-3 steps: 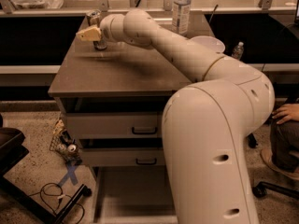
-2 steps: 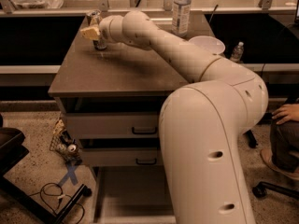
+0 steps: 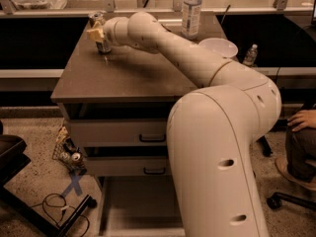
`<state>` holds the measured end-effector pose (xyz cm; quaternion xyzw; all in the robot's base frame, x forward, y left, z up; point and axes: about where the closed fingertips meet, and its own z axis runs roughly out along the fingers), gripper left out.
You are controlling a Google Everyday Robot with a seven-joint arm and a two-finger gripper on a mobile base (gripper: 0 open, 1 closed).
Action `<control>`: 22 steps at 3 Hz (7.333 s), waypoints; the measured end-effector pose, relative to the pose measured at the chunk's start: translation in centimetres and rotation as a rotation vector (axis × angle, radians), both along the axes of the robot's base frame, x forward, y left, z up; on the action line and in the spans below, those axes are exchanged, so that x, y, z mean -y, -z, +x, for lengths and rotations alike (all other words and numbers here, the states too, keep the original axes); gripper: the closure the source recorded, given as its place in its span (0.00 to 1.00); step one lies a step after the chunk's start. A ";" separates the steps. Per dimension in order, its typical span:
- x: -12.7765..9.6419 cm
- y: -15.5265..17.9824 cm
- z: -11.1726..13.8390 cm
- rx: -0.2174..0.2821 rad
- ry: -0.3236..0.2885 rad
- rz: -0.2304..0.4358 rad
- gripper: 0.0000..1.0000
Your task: Place redbull can into bottom drawer
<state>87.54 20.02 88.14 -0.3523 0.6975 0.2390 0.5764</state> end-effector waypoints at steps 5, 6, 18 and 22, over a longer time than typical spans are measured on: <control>2.0 -8.1 -1.1 0.120 -0.027 -0.016 1.00; 6.0 -11.3 -4.9 0.167 0.028 -0.001 1.00; 25.3 0.2 -26.5 0.035 0.331 -0.082 1.00; 33.3 1.3 -38.7 0.083 0.080 0.011 1.00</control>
Offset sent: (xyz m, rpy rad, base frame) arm -0.0005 0.0023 -0.0012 -0.0001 0.0015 0.0028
